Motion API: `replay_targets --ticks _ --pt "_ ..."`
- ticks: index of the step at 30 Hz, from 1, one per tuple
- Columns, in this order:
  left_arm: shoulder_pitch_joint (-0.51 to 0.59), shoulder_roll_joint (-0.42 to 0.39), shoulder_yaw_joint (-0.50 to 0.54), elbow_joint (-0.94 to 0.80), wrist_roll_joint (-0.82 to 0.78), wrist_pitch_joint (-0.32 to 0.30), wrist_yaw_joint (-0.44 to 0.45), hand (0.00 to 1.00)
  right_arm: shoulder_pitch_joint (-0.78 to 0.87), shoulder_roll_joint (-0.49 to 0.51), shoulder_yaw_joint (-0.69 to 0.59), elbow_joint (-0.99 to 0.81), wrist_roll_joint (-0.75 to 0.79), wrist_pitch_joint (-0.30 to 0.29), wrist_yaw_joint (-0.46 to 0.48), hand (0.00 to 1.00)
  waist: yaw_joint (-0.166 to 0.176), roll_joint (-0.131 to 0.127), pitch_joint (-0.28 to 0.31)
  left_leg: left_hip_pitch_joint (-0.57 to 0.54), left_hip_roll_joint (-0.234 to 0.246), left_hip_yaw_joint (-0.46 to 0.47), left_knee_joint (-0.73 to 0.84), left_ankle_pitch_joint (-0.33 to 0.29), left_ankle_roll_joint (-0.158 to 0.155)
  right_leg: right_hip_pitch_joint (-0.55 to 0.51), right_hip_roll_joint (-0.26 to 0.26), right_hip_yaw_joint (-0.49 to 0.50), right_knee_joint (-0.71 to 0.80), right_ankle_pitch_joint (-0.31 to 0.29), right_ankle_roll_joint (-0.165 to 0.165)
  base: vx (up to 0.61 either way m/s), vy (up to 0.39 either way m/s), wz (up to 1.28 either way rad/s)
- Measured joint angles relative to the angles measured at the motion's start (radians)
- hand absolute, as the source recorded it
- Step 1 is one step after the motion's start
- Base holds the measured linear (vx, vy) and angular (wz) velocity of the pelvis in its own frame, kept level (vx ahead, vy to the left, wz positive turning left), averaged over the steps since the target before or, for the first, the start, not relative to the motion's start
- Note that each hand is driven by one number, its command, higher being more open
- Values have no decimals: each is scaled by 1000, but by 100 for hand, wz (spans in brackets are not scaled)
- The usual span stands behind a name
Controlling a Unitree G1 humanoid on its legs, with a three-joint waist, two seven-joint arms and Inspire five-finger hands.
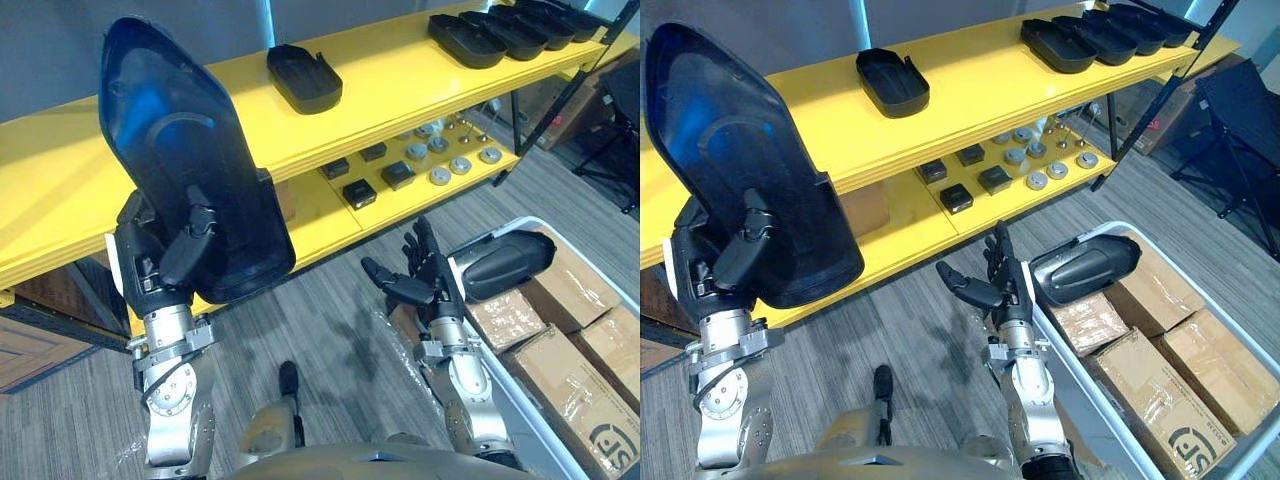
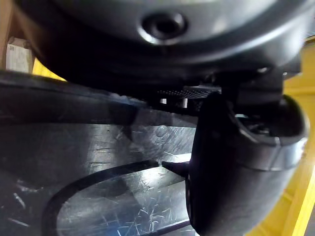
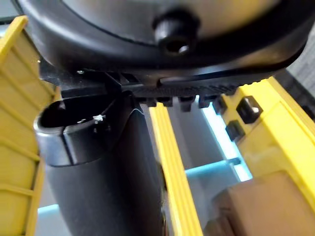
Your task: Walk over and take three plastic housings, then place them on the shelf
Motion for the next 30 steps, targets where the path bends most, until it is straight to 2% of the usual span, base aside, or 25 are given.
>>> replay_targets --ticks 6,7,8,9,10,11,12,13,14,15,16,17,18,19,21,22,24,25,27,28,29,30 --pt "25 -1 2 0 0 0 6 0 11 -3 -3 -10 7 -2 13 100 0 18 33 -48 29 32 128 -80 -11 -38 -7 26 87 -37 -26 -67 -21 -10" --pt "38 -3 0 0 3 1 14 0 12 -7 -4 -10 7 -8 17 100 -4 24 38 -68 35 45 165 -113 -14 -52 -15 25 114 -51 -27 -48 -10 11" --pt "44 -3 0 2 13 1 23 0 12 -11 -8 -10 8 -8 19 100 -5 17 49 -82 35 75 207 -177 -14 -55 -37 16 127 -60 -32 -43 35 17" --pt "44 -3 1 2 24 2 29 0 12 -8 -9 -9 7 -9 21 100 -3 4 60 -96 40 93 259 -202 7 -54 -57 12 133 -64 -35 -22 65 14" --pt "47 -3 8 2 43 2 41 0 11 -9 -17 -10 8 -9 24 100 5 11 66 -119 52 115 424 -252 27 -48 -68 12 157 -84 -30 15 91 19" --pt "55 -2 23 -2 43 2 40 0 10 -7 -19 -10 9 -10 24 100 0 11 69 -121 55 123 494 -337 18 -35 -77 2 186 -110 -17 39 72 20" --pt "58 -3 33 -5 44 2 38 0 10 -5 -18 -10 8 -10 24 100 2 3 73 -124 53 125 526 -364 17 -29 -90 0 201 -127 -13 94 104 15" --pt "73 -9 53 -10 44 2 40 0 8 -5 -14 -10 8 -13 24 100 17 -3 77 -132 55 129 600 -417 24 -13 -102 -1 210 -144 -9 114 113 -1" --pt "83 -13 64 -12 46 3 41 0 8 -5 -14 -10 8 -14 24 100 27 -3 76 -138 62 138 647 -446 31 -2 -105 -2 211 -152 -12 208 171 -9" --pt "97 -13 93 -20 58 7 47 0 8 -3 -13 -10 8 -15 24 100 40 2 72 -129 67 151 696 -519 32 24 -116 -15 232 -170 -38 286 156 0" --pt "106 -23 128 -26 74 8 63 0 3 -3 -11 -10 8 -16 24 100 45 -14 67 -129 59 148 715 -564 34 -29 -153 -11 367 -136 -95 297 172 9" --pt "110 -27 139 -26 77 8 74 0 2 -2 -10 -11 8 -17 24 100 48 -15 65 -127 55 144 715 -574 38 -64 -170 -10 432 -97 -126 306 189 24" --pt "119 -26 164 -28 78 8 89 0 1 5 -2 -10 8 -17 23 100 48 -18 61 -111 49 131 692 -577 54 -110 -184 10 531 -7 -165 328 205 39" --pt "120 -21 183 -38 78 15 108 0 -1 14 6 -11 6 -18 22 100 45 -24 58 -86 44 113 662 -567 55 -131 -170 35 560 5 -134 359 171 45" --pt "120 -22 198 -63 77 27 126 0 -7 17 9 -29 -1 -19 22 100 46 -24 57 -27 31 76 590 -557 51 -142 -121 32 519 -44 -112 409 84 51" --pt "119 -21 200 -79 77 27 132 0 -7 18 4 -62 -1 -23 23 100 45 -16 54 21 22 45 517 -534 45 -164 -73 34 446 -65 -120 407 44 52" --pt "106 -20 196 -88 77 27 134 0 -7 16 -16 -110 0 -41 29 100 33 -4 34 63 16 8 425 -499 37 -224 -7 57 342 -68 -122 414 -15 72" --pt "67 -16 188 -82 77 28 134 0 -9 10 -55 -160 0 -74 36 100 9 15 23 91 11 -47 367 -480 30 -300 45 128 272 -61 -113 433 -49 115" --pt "20 -6 185 -73 76 29 135 0 -16 10 -96 -193 0 -102 35 100 -20 19 22 112 3 -106 352 -474 20 -374 67 234 245 -38 -83 303 -94 121" --pt "-11 5 178 -54 71 29 132 0 -11 10 -125 -215 0 -110 23 100 -39 14 19 133 -6 -154 351 -472 6 -387 76 297 183 10 -63 342 -208 139" --pt "-26 14 173 -41 67 29 126 0 -2 10 -144 -233 0 -120 13 100 -50 -4 9 161 -15 -193 349 -483 -29 -373 67 315 63 161 -84 361 -246 134" --pt "-24 24 171 -41 62 29 124 0 2 11 -145 -242 0 -122 6 100 -53 -25 -4 171 -24 -205 350 -494 -46 -370 55 308 16 288 -85 431 -369 108"
